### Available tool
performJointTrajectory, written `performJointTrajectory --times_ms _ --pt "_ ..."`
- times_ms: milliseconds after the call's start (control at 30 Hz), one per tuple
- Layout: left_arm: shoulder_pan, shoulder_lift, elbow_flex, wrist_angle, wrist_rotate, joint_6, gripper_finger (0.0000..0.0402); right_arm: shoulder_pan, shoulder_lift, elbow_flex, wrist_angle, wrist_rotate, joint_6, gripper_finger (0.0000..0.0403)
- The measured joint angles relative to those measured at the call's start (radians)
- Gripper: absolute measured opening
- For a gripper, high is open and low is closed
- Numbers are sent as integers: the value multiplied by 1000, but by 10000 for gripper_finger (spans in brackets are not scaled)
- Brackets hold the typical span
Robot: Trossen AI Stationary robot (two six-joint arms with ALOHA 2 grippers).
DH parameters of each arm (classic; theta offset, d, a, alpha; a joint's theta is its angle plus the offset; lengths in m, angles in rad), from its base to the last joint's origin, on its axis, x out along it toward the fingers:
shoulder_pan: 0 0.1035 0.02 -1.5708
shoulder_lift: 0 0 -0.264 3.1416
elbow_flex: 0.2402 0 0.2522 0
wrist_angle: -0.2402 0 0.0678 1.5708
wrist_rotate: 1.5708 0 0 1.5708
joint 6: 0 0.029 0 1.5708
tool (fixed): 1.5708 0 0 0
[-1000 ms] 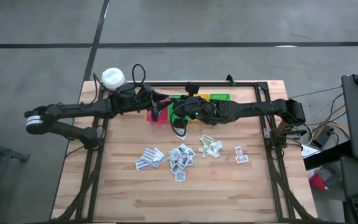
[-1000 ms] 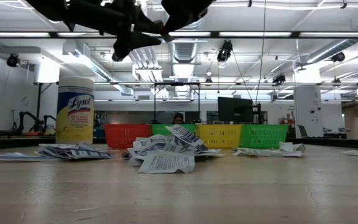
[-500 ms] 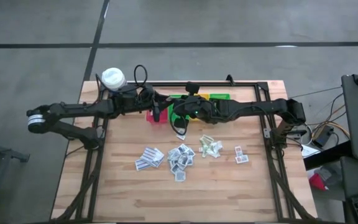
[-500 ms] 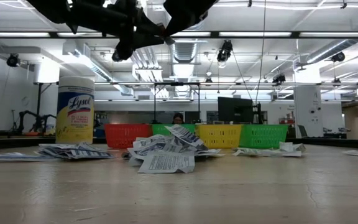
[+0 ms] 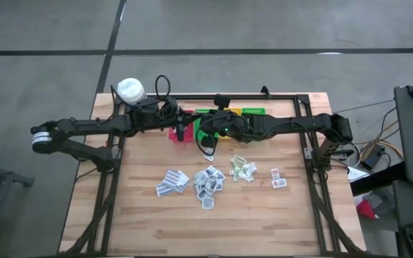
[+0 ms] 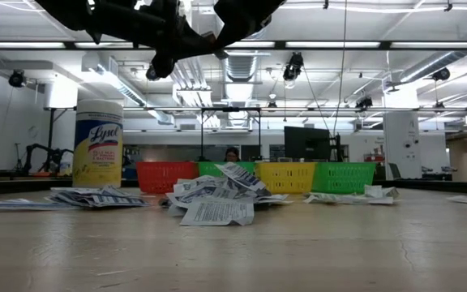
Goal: Pick & Place First Aid Supplies
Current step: Put the ointment pack into the red bin
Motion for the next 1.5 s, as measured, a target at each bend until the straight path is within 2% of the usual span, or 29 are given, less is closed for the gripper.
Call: performJointTrajectory --times_ms 267,567,667,800,933,1067,1300,1500 --pt "0 0 1 -21 -6 1 0 0 -4 9 -51 -11 54 14" --pt "3 -1 2 -34 -57 1 0 -14 -8 43 -244 -2 178 98" --pt "3 -3 2 -89 -138 -9 0 -16 -10 45 -312 0 200 124" --pt "13 -5 2 -247 -272 -77 0 -16 -9 45 -447 -1 229 141" --pt "55 5 2 -401 -289 -195 0 -17 -9 44 -587 1 291 143" --pt "94 29 2 -491 -256 -282 0 -17 -17 42 -679 1 363 136" --pt "134 96 4 -537 -172 -362 0 -17 -105 11 -683 1 390 123" --pt "139 191 61 -685 -169 -384 0 -17 -237 -65 -659 1 404 113"
